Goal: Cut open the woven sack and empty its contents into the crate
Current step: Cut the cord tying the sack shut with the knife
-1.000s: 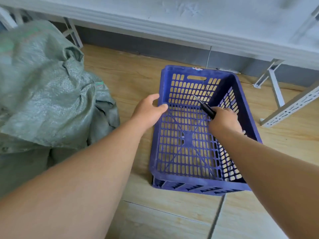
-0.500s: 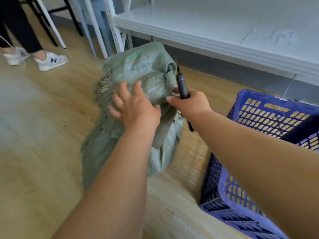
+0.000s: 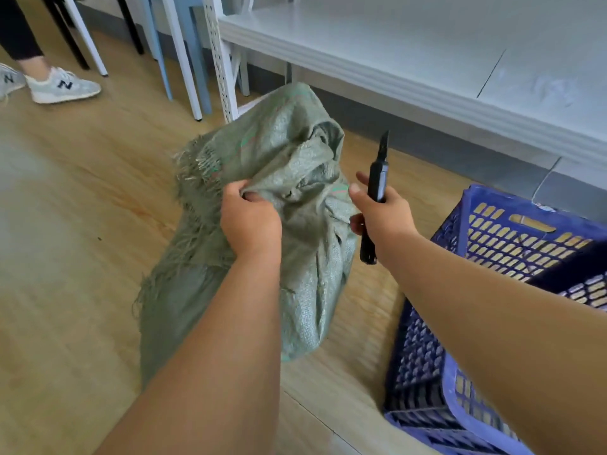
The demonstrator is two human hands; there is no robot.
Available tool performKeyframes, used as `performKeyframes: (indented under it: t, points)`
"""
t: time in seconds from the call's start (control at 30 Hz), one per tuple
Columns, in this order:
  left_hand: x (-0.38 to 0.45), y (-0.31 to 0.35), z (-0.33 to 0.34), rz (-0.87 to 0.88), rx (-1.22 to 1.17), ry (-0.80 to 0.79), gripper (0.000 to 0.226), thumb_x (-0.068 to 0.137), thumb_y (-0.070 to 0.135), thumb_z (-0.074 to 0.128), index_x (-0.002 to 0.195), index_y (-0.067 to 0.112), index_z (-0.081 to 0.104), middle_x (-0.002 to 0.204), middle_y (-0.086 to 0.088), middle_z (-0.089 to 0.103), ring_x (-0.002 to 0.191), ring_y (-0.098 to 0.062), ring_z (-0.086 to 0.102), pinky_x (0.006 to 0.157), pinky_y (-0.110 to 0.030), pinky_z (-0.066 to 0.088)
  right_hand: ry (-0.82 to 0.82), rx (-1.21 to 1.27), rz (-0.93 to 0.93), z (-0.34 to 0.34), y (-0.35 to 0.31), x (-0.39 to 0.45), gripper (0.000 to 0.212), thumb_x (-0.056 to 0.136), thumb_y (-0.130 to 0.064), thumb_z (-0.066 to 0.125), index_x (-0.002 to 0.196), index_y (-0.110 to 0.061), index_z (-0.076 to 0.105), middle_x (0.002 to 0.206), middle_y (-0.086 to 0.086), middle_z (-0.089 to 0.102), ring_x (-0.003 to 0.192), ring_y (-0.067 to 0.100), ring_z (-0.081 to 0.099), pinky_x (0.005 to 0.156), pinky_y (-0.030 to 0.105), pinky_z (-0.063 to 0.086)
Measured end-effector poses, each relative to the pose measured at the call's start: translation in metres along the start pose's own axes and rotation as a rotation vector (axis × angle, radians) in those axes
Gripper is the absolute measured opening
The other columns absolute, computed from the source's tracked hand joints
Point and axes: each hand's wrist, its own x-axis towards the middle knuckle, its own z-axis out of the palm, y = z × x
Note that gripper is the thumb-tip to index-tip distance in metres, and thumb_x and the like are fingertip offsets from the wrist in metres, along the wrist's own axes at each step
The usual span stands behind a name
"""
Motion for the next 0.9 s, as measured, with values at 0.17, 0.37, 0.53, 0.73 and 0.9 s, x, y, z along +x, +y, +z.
performKeyframes:
  t: [0.17,0.37,0.53,0.73,0.9]
  points:
    - [0.039,0.012,-0.030,-0.202,-0.514,0.258,0.032,0.094,0.003,0.039,0.117,0.008,0.061,0.121,-0.013,0.062,0.110,-0.028,0.060,0.094,-0.034,0.048,-0.081,-0.097,-0.025,0.025,0.001,0.016,0.041,0.090,-0.017,0.067,0.124,-0.038,0.058,0.080,-0.002,0.062,0.047,0.009,0.053,0.057,0.021,0.051]
    - [0.022,0.035,-0.057,0.294,-0.144,0.346,0.044,0.079,0.006,0.048,0.112,0.032,0.060,0.128,0.012,0.055,0.119,-0.011,0.051,0.093,-0.003,0.031,-0.023,-0.157,0.028,0.065,0.013,0.028,0.036,0.080,-0.007,0.073,0.113,-0.016,0.058,0.068,0.003,0.059,0.035,0.008,0.051,0.041,0.018,0.045]
    - [-0.006,0.032,-0.029,0.730,0.543,-0.413,0.037,0.080,0.055,0.059,0.116,0.046,0.061,0.148,0.012,0.033,0.143,-0.018,0.017,0.117,-0.053,0.001,0.089,-0.198,0.292,0.063,0.045,0.026,0.046,0.085,-0.013,0.062,0.128,-0.005,0.049,0.067,0.004,0.058,0.046,0.013,0.053,0.045,0.023,0.041]
    - [0.017,-0.014,-0.015,0.104,0.841,-0.578,0.105,0.071,0.059,0.071,0.150,0.035,0.007,0.160,0.004,-0.005,0.146,-0.033,-0.005,0.109,-0.069,0.003,0.294,-0.037,0.306,0.047,0.054,0.021,0.015,0.080,-0.009,0.070,0.088,-0.019,0.061,0.070,0.003,0.059,0.058,0.018,0.053,0.058,0.032,0.046]
    - [-0.002,-0.041,0.017,0.131,0.607,-0.725,0.092,0.077,0.031,0.074,0.148,0.025,0.017,0.154,-0.004,0.024,0.139,-0.034,0.027,0.109,-0.045,0.033,0.514,0.094,0.175,0.002,0.051,-0.028,0.010,0.079,-0.017,0.060,0.075,-0.024,0.055,0.063,-0.001,0.050,0.052,0.017,0.042,0.052,0.028,0.036]
